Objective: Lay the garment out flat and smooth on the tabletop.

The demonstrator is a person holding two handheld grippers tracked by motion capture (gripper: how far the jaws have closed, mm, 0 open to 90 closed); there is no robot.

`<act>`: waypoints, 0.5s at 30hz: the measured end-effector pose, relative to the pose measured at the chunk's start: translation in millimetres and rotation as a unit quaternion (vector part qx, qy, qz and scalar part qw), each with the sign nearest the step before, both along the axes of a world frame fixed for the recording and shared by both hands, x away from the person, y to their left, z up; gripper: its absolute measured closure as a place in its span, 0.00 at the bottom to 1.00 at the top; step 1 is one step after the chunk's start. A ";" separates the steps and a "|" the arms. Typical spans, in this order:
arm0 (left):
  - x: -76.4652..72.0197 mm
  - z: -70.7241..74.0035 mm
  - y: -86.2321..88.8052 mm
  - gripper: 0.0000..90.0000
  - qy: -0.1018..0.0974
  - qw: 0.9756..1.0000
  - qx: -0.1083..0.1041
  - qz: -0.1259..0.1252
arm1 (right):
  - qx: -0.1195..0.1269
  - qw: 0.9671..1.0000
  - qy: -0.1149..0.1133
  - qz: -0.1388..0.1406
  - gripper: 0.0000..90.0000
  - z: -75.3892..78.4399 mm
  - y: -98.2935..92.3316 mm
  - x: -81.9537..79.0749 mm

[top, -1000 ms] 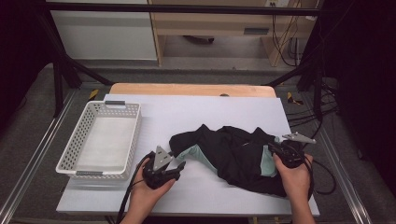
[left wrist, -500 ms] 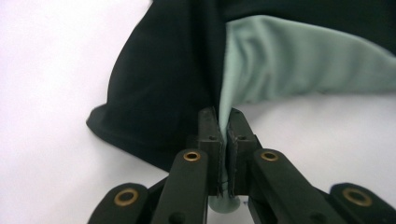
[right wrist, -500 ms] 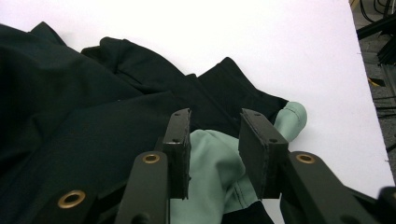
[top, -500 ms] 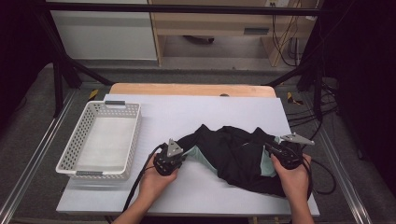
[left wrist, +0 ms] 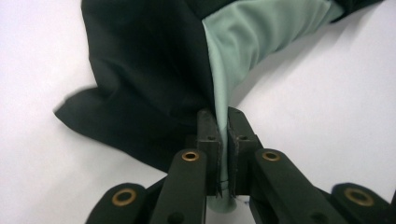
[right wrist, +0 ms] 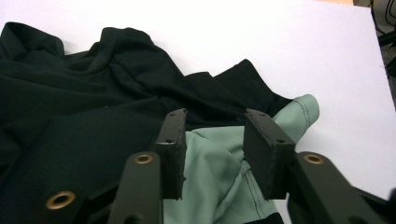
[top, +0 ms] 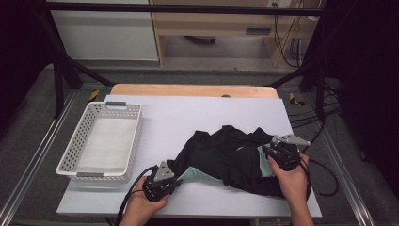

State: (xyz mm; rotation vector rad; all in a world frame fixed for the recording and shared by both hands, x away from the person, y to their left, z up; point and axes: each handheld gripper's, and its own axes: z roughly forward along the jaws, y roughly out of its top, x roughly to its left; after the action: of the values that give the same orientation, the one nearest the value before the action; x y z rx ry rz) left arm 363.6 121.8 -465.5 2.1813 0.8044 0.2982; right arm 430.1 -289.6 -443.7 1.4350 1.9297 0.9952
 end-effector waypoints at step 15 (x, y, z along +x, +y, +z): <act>34.6 41.0 2.5 0.61 -0.066 0.994 -0.043 0.070 | -0.012 1.000 -0.009 -0.004 0.51 -0.4 0.0 0.8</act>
State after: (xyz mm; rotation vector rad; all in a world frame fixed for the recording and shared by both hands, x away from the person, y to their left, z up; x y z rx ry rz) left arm 398.1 124.3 -424.5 2.0070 0.8803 0.4659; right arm 430.9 -289.5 -444.1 1.4138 1.9151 0.9742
